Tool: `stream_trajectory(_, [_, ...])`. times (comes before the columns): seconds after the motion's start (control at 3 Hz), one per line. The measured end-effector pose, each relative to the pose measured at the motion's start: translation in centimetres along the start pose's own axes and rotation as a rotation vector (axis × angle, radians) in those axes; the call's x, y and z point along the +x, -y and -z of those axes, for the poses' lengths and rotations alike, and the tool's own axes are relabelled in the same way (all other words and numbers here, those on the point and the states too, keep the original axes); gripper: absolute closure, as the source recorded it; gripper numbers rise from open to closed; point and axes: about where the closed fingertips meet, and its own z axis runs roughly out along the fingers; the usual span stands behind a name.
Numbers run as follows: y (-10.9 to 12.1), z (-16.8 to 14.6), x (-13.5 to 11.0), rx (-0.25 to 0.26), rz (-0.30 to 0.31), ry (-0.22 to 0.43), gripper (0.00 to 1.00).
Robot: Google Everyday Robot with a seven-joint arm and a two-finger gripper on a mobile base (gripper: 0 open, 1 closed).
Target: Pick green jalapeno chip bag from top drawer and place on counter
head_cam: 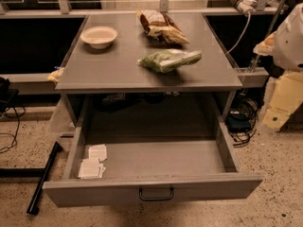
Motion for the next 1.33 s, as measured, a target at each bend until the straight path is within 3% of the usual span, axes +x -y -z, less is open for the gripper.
stream_trajectory(0.33, [0.0, 0.0, 0.0, 0.0, 0.0, 0.0, 0.0])
stream_trajectory(0.67, [1.0, 0.6, -1.0, 0.084, 0.047, 0.037, 0.0])
stream_trajectory(1.0, [1.3, 0.9, -3.1, 0.2, 0.17, 0.096, 0.0])
stream_trajectory(1.33, [3.6, 0.3, -7.4, 0.324, 0.344, 0.199, 0.0])
